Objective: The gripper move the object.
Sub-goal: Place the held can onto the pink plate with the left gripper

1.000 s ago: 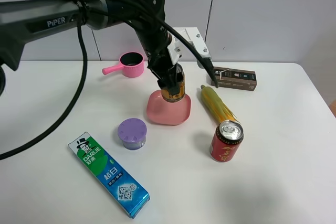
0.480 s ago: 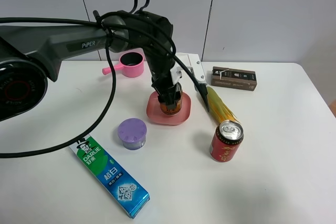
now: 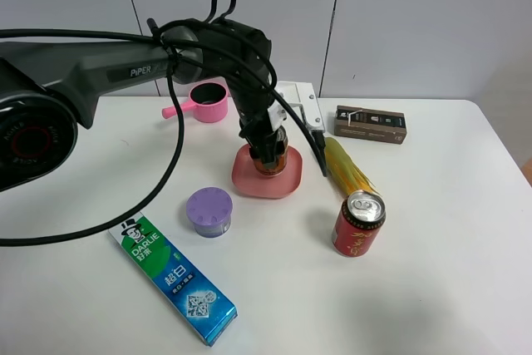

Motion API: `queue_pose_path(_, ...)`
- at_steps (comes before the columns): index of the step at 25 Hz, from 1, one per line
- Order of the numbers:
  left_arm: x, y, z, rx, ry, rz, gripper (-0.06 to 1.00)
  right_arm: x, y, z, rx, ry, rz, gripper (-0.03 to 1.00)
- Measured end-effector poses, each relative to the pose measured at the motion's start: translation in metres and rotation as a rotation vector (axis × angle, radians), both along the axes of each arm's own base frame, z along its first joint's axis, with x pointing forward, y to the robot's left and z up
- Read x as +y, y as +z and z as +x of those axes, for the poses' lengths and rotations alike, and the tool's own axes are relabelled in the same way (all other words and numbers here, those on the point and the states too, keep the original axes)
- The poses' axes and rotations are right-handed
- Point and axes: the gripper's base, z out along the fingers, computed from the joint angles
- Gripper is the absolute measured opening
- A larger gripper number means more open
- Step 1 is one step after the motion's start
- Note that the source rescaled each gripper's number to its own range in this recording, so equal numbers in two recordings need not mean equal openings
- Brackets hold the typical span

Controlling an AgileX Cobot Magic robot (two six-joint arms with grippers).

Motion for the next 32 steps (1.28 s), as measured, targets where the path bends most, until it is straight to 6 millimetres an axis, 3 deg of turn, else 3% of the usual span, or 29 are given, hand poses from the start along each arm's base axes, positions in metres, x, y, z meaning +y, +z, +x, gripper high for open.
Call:
queue_pose_path(5, 0.012, -0.001, 0.008, 0.01, 0.031, 0.002, 0.01, 0.0, 0.0, 0.0, 0.0, 0.0, 0.0, 1.0)
queue_pose_path(10, 0.01, -0.024, 0.008, 0.067, 0.039, 0.017, 0.01, 0.0, 0.0, 0.0, 0.0, 0.0, 0.0, 1.0)
queue_pose_path(23, 0.01, -0.027, 0.009, 0.082, 0.041, 0.024, 0.03, 0.0, 0.0, 0.0, 0.0, -0.001, -0.002, 1.0)
queue_pose_path(24, 0.01, -0.028, 0.009, 0.083, 0.041, 0.027, 0.1, 0.0, 0.0, 0.0, 0.0, -0.001, -0.002, 1.0)
queue_pose_path(27, 0.01, -0.039, 0.007, 0.114, 0.049, 0.051, 0.66, 0.0, 0.0, 0.0, 0.0, -0.001, -0.002, 1.0)
queue_pose_path(29, 0.009, -0.041, 0.005, 0.123, 0.048, 0.063, 0.82, 0.0, 0.0, 0.0, 0.0, -0.001, -0.002, 1.0)
queue_pose_path(32, 0.006, -0.028, 0.001, 0.099, 0.032, 0.072, 0.88, 0.0, 0.0, 0.0, 0.0, -0.001, -0.002, 1.0)
